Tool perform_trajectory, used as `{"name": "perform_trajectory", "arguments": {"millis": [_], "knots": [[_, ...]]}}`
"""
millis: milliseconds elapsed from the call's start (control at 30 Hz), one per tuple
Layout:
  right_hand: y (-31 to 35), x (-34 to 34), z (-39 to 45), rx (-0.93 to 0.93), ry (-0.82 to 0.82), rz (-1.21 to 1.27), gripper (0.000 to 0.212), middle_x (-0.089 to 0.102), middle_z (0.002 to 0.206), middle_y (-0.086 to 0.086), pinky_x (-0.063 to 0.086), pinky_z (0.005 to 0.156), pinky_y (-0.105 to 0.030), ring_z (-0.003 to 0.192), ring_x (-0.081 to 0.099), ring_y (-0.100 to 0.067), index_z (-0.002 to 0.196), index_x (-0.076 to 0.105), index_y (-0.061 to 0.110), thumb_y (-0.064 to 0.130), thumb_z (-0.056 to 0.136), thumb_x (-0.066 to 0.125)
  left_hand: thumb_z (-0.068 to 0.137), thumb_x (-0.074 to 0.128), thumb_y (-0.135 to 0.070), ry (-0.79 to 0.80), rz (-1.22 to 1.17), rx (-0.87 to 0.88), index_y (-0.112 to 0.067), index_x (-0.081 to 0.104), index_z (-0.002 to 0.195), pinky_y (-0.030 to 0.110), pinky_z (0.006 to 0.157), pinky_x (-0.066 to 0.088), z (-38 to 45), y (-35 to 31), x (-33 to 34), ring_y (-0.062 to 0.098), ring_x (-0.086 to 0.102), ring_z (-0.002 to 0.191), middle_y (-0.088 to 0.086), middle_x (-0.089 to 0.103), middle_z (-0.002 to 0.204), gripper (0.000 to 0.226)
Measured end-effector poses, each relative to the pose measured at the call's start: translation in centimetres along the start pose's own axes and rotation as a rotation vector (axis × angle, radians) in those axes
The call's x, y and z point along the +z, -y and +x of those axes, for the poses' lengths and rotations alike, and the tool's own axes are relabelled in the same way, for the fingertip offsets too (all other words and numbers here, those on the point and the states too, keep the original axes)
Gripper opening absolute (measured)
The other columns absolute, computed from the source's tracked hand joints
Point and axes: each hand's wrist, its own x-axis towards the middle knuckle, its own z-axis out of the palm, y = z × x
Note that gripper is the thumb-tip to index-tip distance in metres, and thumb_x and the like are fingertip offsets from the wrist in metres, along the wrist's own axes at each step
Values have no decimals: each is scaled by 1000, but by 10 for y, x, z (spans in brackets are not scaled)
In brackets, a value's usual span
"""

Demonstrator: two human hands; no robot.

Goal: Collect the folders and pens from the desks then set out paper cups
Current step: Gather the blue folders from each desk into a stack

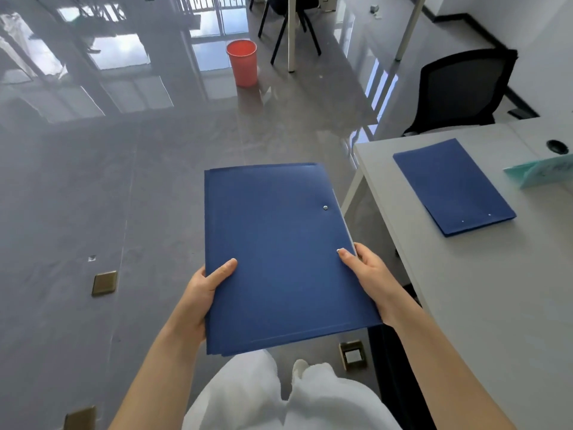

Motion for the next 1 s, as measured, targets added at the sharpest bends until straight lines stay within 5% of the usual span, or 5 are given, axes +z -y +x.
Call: {"name": "perform_trajectory", "arguments": {"millis": [367,533,1000], "knots": [[86,60,131,-135,-201,70,22,70,111,0,60,80,-43,95,70,-21,115,56,21,31,96,55,91,60,-21,179,186,-99,-10,63,120,40,69,59,164,-156,-12,30,73,87,12,73,111,31],[115,72,173,-153,-324,162,20,71,110,3,59,79,-42,96,70,-21,114,57,23,31,96,54,90,64,-29,186,298,-79,-14,66,111,39,65,59,228,-209,15,29,74,79,8,77,96,25],[191,-43,314,-6,-519,234,23,72,104,3,59,84,-44,94,70,-21,110,63,21,37,95,55,89,67,-30,354,444,-130,-12,64,115,44,71,58,389,-292,184,32,73,87,10,76,101,32]]}}
